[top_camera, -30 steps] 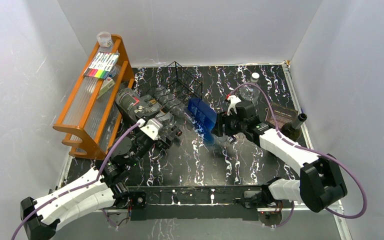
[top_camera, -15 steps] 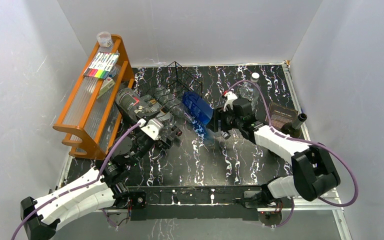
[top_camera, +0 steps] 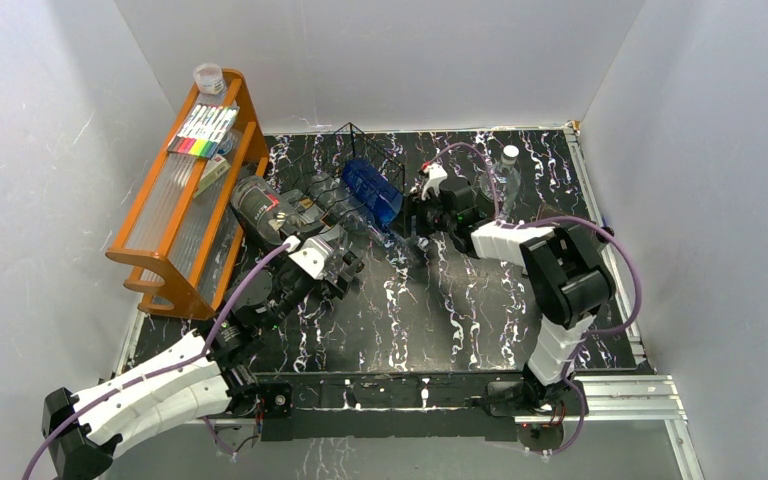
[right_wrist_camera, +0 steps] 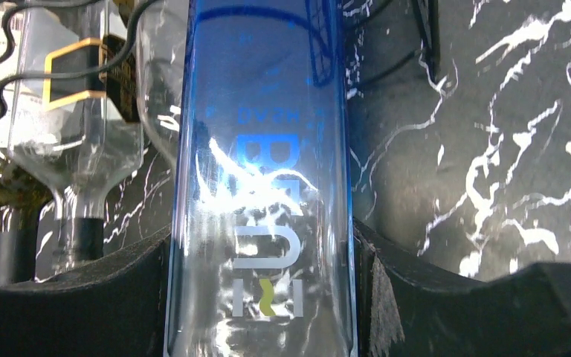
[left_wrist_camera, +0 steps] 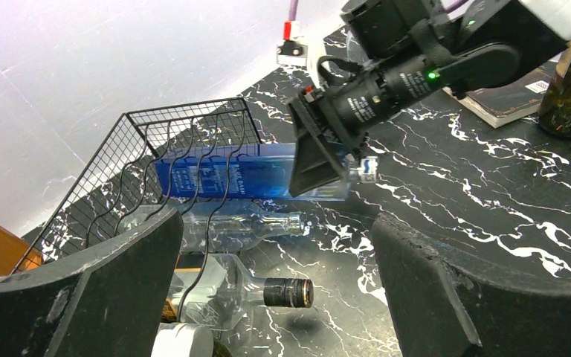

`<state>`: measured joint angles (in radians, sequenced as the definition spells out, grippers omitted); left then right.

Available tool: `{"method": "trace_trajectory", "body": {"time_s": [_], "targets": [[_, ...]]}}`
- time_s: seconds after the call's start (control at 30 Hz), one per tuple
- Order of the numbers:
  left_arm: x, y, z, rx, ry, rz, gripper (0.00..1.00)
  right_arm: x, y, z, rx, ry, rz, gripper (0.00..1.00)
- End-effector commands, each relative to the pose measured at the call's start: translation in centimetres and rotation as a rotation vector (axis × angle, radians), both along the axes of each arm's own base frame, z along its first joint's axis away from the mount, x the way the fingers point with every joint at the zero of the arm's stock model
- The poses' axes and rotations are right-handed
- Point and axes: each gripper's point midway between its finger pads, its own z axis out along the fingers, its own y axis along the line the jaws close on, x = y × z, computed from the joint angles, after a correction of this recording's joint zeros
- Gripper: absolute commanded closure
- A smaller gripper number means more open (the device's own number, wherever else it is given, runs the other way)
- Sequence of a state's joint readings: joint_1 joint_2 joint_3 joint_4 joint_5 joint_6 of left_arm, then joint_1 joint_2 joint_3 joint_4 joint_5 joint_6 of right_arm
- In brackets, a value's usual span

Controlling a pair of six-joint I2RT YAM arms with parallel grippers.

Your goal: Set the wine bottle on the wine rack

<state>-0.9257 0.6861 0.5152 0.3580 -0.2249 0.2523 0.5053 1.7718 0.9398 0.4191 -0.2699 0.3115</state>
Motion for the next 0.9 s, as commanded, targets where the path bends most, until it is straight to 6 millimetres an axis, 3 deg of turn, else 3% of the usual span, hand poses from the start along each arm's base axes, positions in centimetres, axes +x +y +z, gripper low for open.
{"method": "trace_trajectory", "body": {"time_s": [0.0,0.3,0.43,0.7,0.87], "targets": [[-0.1,0.0,0.9,-0.039,-0.013,-0.004,0.02,5.6,3.7,12.9,0.213,-0.416,0.054,1.00],[-0.1,0.0,1.1,-0.042,-0.019,-0.005,0.02,8.8,5.6,10.9,0.187,-0.396,0.066,1.00],[-0.2,0.2,1.1,-0.040,-0.021,-0.001,0.02,9.6,5.9,10.1,0.173,-0.380,0.061,0.92],[-0.2,0.3,1.3,-0.044,-0.027,0.000,0.02,9.9,5.6,9.6,0.156,-0.367,0.038,0.68],[-0.2,0.2,1.3,-0.046,-0.023,0.000,0.02,9.9,5.3,9.4,0.139,-0.350,0.021,0.36]]}}
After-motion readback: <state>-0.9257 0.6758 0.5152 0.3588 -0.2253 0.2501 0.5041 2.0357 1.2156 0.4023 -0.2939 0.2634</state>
